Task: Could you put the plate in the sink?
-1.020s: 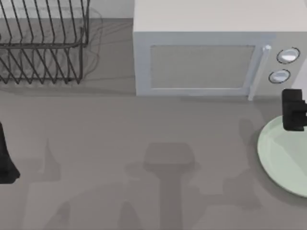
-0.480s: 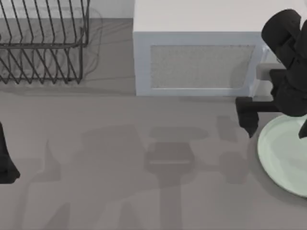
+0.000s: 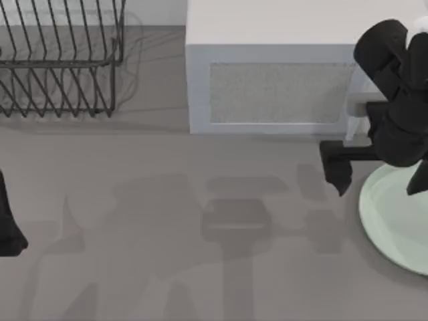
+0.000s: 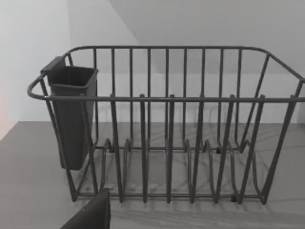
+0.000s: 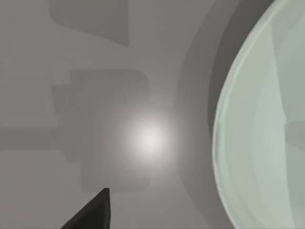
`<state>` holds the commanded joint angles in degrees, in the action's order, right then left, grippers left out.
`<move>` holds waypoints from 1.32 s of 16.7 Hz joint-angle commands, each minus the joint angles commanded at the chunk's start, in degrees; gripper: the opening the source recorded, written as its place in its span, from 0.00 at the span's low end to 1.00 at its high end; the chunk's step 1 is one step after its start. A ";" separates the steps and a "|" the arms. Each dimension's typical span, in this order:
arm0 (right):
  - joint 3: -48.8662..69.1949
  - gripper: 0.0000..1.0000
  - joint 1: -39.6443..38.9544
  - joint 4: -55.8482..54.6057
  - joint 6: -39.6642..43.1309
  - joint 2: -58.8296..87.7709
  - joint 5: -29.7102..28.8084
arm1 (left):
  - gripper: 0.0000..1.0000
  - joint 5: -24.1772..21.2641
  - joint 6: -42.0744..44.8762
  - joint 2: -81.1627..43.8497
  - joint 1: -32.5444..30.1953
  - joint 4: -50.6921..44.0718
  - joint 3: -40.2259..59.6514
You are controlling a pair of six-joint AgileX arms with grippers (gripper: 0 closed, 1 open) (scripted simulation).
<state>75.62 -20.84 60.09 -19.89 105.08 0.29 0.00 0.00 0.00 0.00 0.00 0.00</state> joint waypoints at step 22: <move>-11.50 0.47 0.90 -19.71 -0.99 8.67 -0.37 | 1.00 0.00 0.00 0.00 0.00 0.00 0.00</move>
<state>64.13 -19.95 40.37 -20.89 113.75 -0.08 0.00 0.00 0.00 0.00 0.00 0.00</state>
